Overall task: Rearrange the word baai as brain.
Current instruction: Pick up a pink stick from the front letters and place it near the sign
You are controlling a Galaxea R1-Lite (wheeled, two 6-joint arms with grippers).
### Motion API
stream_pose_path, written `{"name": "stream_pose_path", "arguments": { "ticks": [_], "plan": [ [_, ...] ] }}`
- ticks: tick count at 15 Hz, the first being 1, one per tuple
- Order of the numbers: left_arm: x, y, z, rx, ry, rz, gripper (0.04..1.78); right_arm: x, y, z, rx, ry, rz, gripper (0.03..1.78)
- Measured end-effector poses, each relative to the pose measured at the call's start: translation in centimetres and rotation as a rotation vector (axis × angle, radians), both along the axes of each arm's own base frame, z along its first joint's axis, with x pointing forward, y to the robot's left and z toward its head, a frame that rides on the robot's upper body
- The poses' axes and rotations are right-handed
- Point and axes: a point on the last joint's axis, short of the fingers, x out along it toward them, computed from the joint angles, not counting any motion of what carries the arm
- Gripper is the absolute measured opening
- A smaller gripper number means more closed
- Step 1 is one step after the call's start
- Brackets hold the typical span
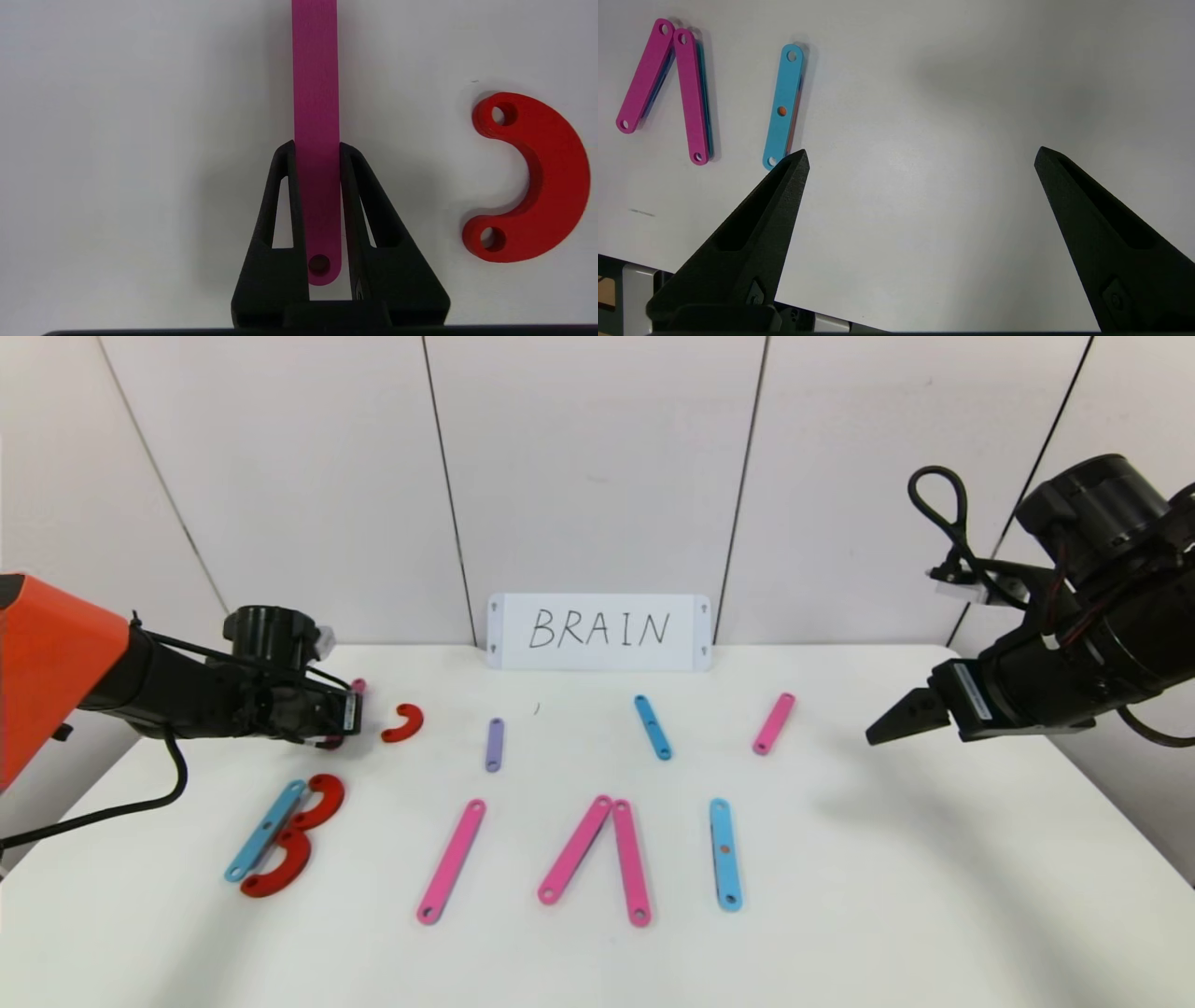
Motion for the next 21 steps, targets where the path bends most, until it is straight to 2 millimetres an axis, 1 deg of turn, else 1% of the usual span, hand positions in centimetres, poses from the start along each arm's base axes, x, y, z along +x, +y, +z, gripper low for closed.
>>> {"name": "stream_pose_path", "arguments": {
  "ticks": [4,9,10,12,14,15,17,18,19,21],
  "plan": [
    [0.2,-1.5,-0.1,-0.015,-0.008,-0.024,0.27,-0.1,0.0,0.0,0.000,-0.001,0.001,1.70],
    [0.9,-1.7,-0.3,-0.011,-0.017,-0.029,0.27,-0.1,0.0,0.0,-0.002,-0.002,0.000,1.70],
    [0.9,-1.7,-0.3,-0.010,-0.017,-0.031,0.29,-0.1,0.0,0.0,-0.001,-0.002,-0.001,1.70],
    [1.0,-1.7,-0.4,-0.010,-0.017,-0.030,0.38,-0.1,-0.1,0.0,-0.011,-0.004,-0.006,1.70],
    [0.9,-1.9,-0.3,-0.011,-0.017,-0.031,0.58,-0.1,-0.1,0.0,-0.024,-0.004,-0.014,1.70],
    [0.9,-1.9,-0.3,-0.012,-0.017,-0.033,0.72,-0.1,-0.1,0.0,-0.026,-0.004,-0.013,1.70],
    [0.8,-2.0,-0.1,-0.013,-0.023,-0.032,1.09,-0.1,0.0,-0.1,-0.026,-0.003,-0.013,1.70],
    [0.7,-2.0,0.3,-0.015,-0.029,-0.031,1.27,-0.1,0.0,-0.1,-0.026,-0.001,-0.013,1.70],
    [0.5,-2.0,0.8,-0.018,-0.038,-0.030,1.40,-0.1,0.0,-0.1,-0.025,0.000,-0.012,1.70],
    [-0.5,-2.5,2.5,-0.031,-0.066,-0.031,1.61,-0.1,0.1,-0.2,-0.027,0.002,-0.008,1.70]
  ]
}}
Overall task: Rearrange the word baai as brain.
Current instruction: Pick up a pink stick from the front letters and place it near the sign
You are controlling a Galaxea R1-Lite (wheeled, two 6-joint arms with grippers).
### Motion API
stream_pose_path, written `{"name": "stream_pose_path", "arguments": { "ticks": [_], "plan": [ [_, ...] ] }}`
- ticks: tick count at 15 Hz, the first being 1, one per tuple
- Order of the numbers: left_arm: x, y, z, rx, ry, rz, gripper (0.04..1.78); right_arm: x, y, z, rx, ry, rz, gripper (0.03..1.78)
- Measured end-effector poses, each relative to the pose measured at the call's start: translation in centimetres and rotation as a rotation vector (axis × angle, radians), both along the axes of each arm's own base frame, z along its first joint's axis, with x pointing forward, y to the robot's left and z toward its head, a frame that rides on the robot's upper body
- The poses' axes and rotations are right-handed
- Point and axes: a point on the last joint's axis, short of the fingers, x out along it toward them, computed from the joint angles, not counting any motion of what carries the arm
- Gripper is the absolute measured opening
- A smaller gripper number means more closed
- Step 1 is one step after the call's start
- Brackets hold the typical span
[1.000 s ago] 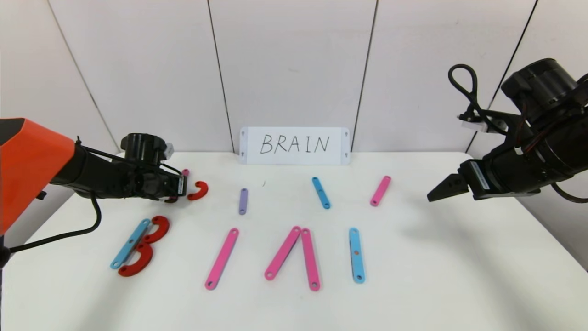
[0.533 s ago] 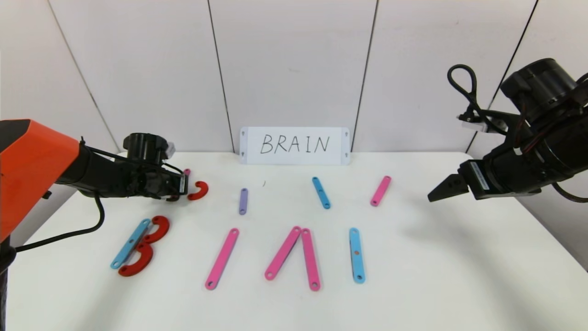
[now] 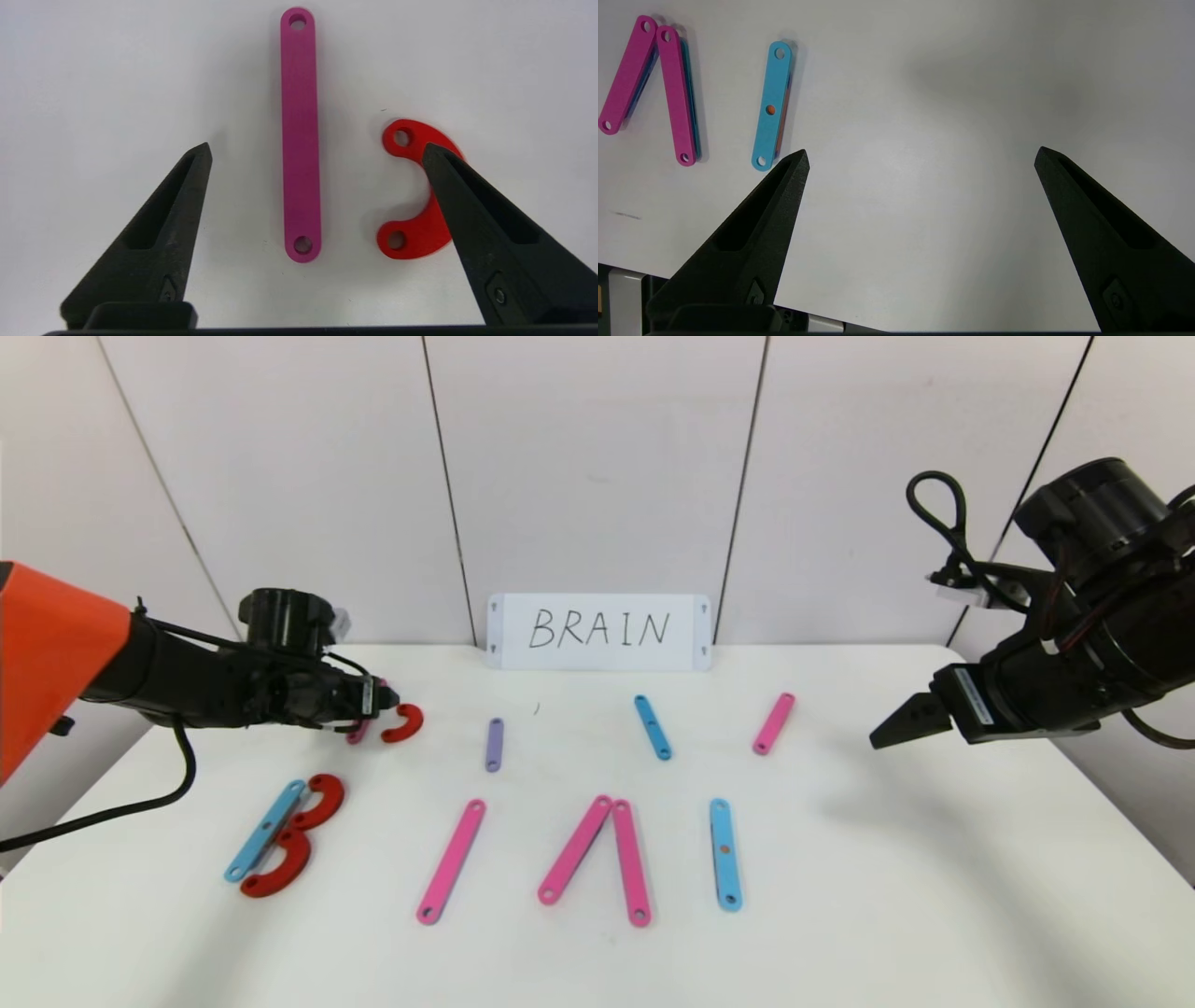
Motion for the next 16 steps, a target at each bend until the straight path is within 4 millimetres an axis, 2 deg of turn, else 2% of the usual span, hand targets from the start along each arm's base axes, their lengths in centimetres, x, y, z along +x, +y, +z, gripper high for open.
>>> {"name": "stream_pose_path", "arguments": {
  "ticks": [3,5,7,10,16],
  "plan": [
    [-3.2,-1.7,3.4,-0.009,-0.049,-0.039,1.74,-0.1,0.2,0.0,-0.001,0.000,0.006,1.70],
    [-6.1,-3.7,4.0,-0.008,-0.018,-0.100,1.74,-0.1,0.2,0.0,0.000,0.000,0.009,1.70],
    [-8.4,-5.8,3.3,0.001,0.028,-0.163,1.74,0.0,0.5,-0.1,-0.003,0.003,0.016,1.70],
    [-10.6,-7.6,1.9,0.036,0.087,-0.193,1.74,-0.1,0.3,0.0,-0.005,-0.004,0.008,1.70],
    [-12.8,-9.6,0.3,0.061,0.094,-0.248,1.74,-0.3,0.0,0.4,-0.002,-0.019,0.000,1.70]
  ]
}}
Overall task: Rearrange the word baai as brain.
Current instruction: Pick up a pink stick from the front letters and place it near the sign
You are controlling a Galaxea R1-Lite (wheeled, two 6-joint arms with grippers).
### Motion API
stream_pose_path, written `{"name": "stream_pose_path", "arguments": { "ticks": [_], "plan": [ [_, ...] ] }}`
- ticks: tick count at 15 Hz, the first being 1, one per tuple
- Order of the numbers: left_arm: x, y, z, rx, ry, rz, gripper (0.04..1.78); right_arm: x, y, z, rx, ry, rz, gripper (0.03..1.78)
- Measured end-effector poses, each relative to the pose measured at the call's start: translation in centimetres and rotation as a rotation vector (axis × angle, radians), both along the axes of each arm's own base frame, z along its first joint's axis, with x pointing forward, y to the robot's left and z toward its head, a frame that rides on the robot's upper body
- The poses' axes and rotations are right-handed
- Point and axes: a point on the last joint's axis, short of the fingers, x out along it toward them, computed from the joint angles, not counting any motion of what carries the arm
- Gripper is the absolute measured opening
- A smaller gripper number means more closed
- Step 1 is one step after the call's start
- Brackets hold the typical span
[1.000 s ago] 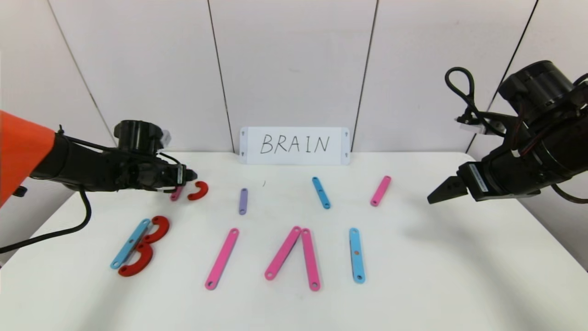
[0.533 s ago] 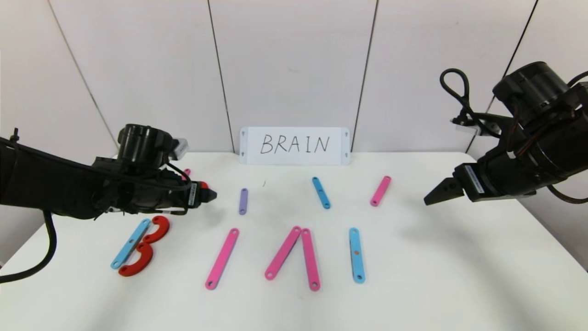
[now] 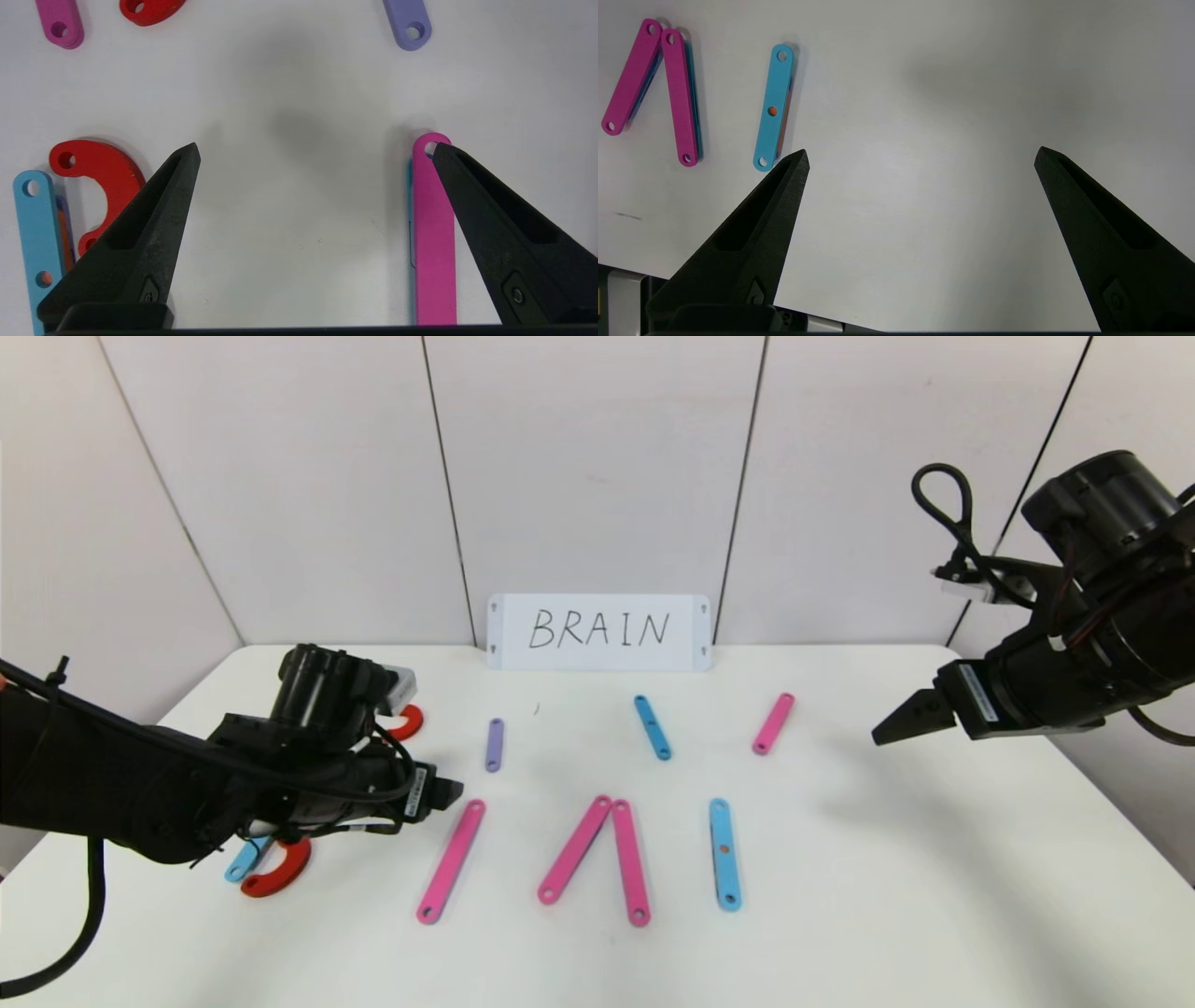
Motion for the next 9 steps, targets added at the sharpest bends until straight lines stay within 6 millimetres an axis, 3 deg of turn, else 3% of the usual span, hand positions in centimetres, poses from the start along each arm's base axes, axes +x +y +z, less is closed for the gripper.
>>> {"name": "stream_pose_path", "arguments": {
  "ticks": [4,9],
  "plan": [
    [-1.9,-2.1,-0.8,0.012,0.018,-0.088,1.74,-0.2,-0.1,0.2,0.001,-0.007,-0.002,1.70],
    [-2.8,-2.7,-1.2,0.030,0.030,-0.109,1.74,-0.2,-0.1,0.3,0.002,-0.011,-0.005,1.70]
  ]
}}
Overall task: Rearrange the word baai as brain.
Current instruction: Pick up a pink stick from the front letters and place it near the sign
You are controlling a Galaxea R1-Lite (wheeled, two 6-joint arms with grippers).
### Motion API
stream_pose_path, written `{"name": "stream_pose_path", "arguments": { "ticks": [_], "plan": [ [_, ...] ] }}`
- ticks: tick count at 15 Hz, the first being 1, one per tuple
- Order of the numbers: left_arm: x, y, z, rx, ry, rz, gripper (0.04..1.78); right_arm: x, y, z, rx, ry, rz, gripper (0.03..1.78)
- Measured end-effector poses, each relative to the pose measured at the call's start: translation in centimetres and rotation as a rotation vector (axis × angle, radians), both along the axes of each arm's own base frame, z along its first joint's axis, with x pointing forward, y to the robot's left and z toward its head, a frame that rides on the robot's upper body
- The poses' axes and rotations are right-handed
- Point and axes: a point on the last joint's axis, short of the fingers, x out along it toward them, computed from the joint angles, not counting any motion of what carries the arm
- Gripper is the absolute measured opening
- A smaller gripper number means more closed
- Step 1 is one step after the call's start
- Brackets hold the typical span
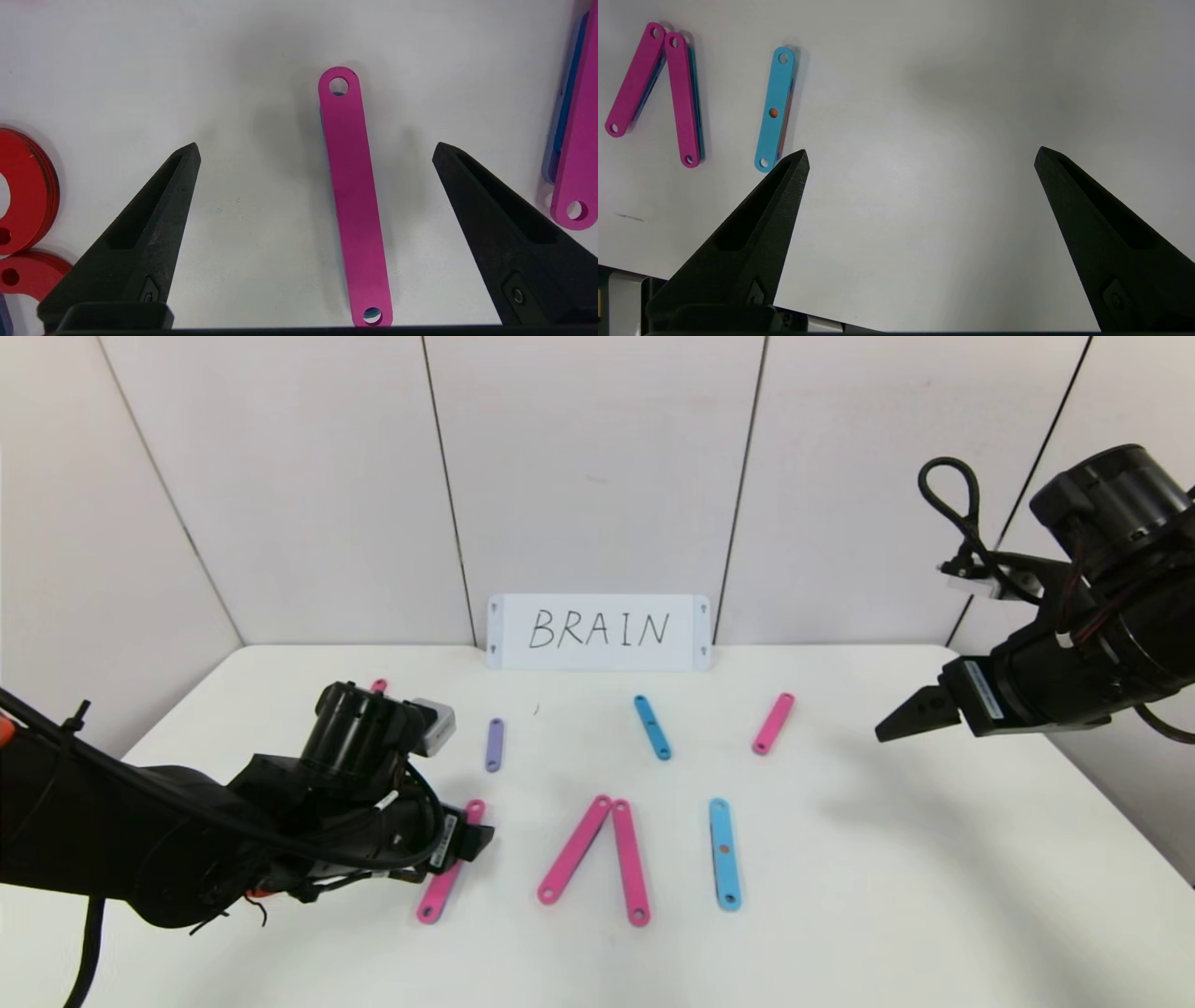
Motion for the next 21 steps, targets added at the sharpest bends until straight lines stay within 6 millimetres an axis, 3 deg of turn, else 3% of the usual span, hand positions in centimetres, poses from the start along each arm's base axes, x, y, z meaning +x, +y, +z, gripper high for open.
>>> {"name": "stream_pose_path", "arguments": {
  "ticks": [14,18,21],
  "plan": [
    [0.4,-1.0,-2.4,0.041,0.062,-0.012,1.70,-0.4,-0.2,0.4,-0.009,-0.016,-0.011,1.70],
    [0.5,-1.0,-2.5,0.042,0.065,-0.012,1.31,-0.4,-0.2,0.4,-0.009,-0.016,-0.011,1.70],
    [0.5,-1.0,-2.5,0.044,0.067,-0.013,0.75,-0.4,-0.2,0.4,-0.009,-0.016,-0.011,1.70]
  ]
}}
